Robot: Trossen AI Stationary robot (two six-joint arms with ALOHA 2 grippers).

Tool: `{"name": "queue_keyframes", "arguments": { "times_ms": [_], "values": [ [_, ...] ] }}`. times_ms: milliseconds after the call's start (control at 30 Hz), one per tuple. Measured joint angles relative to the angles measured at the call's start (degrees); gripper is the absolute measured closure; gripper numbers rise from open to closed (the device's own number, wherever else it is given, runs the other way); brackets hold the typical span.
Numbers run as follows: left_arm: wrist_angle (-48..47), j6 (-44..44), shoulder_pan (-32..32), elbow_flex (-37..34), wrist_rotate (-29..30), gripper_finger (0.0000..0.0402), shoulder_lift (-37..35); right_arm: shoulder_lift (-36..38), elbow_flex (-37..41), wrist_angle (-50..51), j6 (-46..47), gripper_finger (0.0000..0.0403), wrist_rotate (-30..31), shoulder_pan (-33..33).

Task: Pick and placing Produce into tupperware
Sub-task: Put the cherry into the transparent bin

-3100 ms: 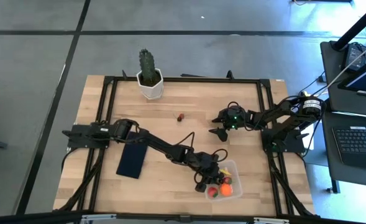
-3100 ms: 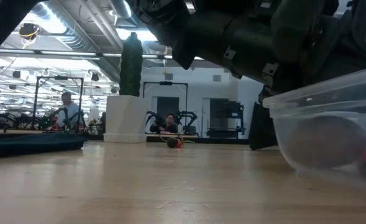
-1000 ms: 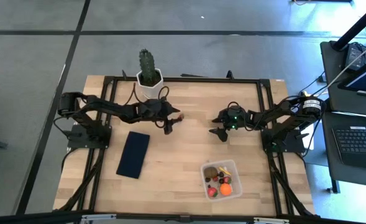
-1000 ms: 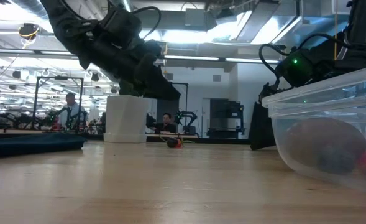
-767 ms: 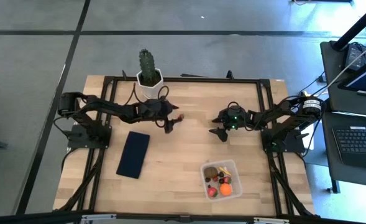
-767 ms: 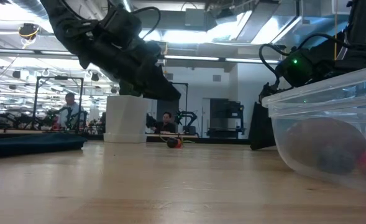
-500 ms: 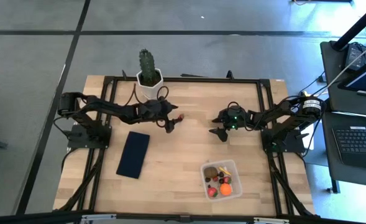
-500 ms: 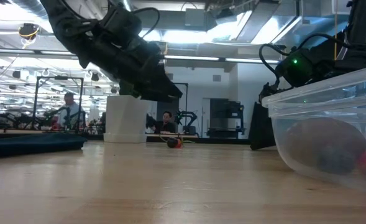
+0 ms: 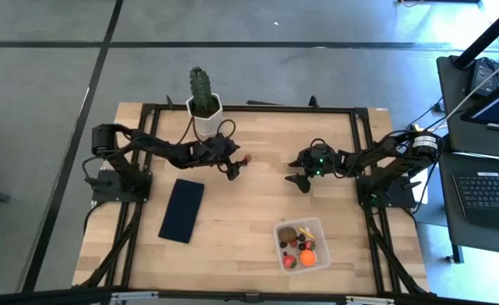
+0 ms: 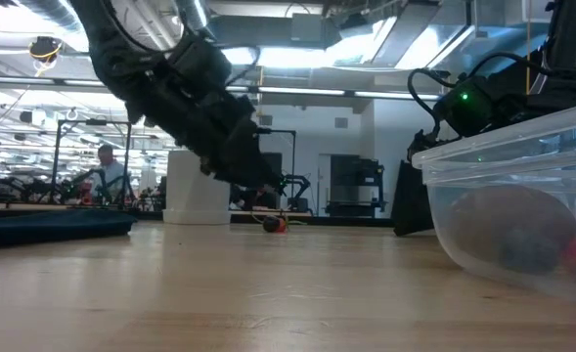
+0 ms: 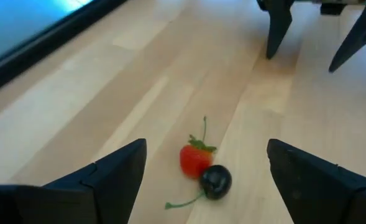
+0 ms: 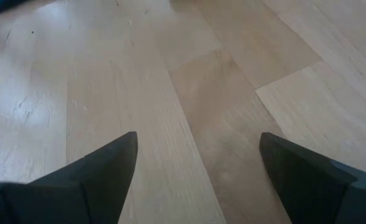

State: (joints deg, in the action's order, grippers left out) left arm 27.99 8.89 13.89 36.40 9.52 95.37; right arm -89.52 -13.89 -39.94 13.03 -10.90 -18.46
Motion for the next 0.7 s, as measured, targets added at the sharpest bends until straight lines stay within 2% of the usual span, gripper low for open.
{"name": "queue_keyframes", "arguments": {
  "times_ms": [300, 700],
  "values": [
    [9.23, -3.76, -0.02, 0.00, -5.23, 0.0075, 7.72, 0.00, -0.02, 0.00, -0.05, 0.0063, 0.54, 0.00],
    [9.20, -4.99, 0.80, 0.01, -6.67, 0.0088, 11.73, 0.00, -0.02, 0.02, -0.19, 0.0063, 1.01, 0.00]
  ]
}}
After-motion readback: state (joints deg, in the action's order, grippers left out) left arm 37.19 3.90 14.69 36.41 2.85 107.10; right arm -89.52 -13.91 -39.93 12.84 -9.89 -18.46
